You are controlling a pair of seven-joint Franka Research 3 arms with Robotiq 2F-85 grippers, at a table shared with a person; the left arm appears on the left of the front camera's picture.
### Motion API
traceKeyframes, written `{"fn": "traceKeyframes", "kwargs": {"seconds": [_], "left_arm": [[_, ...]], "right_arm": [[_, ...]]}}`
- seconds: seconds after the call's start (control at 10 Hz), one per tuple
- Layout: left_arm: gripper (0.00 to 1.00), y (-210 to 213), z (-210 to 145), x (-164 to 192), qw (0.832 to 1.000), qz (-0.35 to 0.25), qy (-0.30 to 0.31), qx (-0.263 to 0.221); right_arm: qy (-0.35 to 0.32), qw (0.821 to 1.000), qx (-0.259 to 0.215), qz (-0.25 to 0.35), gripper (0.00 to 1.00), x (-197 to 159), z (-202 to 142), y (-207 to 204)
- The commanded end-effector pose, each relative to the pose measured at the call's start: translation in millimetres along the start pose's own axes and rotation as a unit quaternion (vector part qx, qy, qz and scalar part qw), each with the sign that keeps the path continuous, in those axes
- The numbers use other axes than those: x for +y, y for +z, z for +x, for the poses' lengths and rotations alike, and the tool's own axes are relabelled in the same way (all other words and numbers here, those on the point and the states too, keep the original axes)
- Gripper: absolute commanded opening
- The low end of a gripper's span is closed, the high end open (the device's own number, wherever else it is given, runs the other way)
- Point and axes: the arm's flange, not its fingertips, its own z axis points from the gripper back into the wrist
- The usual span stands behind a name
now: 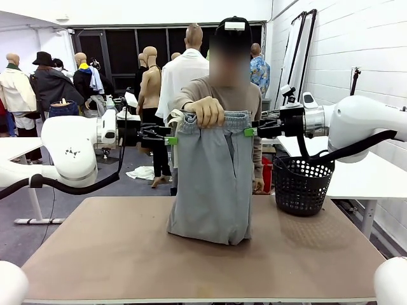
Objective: Fold the training pants.
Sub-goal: Release the ends of the Training pants and then grab the overlapped ends.
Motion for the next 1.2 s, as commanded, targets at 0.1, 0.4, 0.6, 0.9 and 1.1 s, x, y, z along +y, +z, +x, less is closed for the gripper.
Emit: {"fn": "traceKeyframes", "kwargs": {"seconds": [0.1, 0.4, 0.6, 0.9, 1.1], "left_arm": [[1.0, 0.1, 0.2, -2.1, 1.0, 0.023, -0.001, 0.01], [1.0, 0.6, 0.8, 0.9, 1.0, 0.022, -0.001, 0.008], [1.0, 1.7, 1.0, 2.5, 1.0, 0.021, -0.003, 0.007], [1.0, 2.4, 1.2, 3.8, 1.0, 0.02, -0.004, 0.009], [1.0, 3.1, 1.4, 5.8, 1.0, 0.022, -0.003, 0.01]], "right_arm": [[0.016, 0.999, 0.02, -0.035, 1.0, 5.0, 1.6, 4.6], [0.011, 0.999, 0.018, -0.044, 1.0, 4.8, -1.1, 14.6], [0.008, 0.998, 0.018, -0.053, 1.0, 4.4, -4.3, 22.9], [-0.001, 0.998, 0.016, -0.061, 1.0, 3.9, -9.7, 33.7], [-0.006, 0.998, 0.011, -0.069, 1.0, 3.2, -12.3, 42.1]]}}
